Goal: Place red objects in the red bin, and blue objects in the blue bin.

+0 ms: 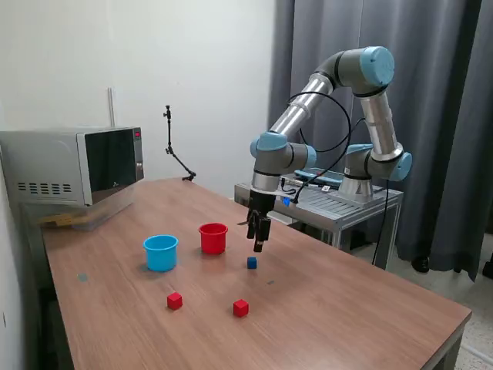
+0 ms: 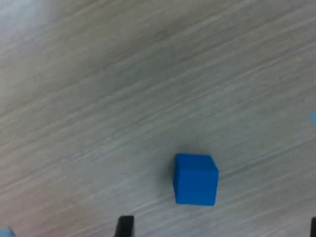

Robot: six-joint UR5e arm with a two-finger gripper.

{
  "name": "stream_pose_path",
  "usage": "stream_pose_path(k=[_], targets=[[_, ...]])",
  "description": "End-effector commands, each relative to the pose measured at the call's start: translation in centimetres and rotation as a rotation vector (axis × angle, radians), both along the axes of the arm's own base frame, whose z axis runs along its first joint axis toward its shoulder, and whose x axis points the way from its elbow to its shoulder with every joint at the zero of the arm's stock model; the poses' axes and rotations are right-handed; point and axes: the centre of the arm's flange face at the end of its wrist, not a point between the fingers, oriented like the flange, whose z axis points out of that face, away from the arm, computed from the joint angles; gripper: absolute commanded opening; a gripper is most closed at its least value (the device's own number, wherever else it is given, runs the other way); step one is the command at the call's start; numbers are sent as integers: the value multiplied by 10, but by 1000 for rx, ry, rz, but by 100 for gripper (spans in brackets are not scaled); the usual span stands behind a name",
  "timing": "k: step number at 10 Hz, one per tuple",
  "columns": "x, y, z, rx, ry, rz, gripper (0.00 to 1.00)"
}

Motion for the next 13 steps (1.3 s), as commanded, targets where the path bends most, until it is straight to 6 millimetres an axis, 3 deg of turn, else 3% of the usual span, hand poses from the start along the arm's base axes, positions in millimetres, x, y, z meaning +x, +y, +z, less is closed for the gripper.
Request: stream_pose_path(k=[1, 9, 13], targets=[[-1, 0, -12, 2, -11, 29, 100], [-3, -1, -46, -7, -48, 28, 100], [-5, 1, -49, -6, -41, 10, 100]])
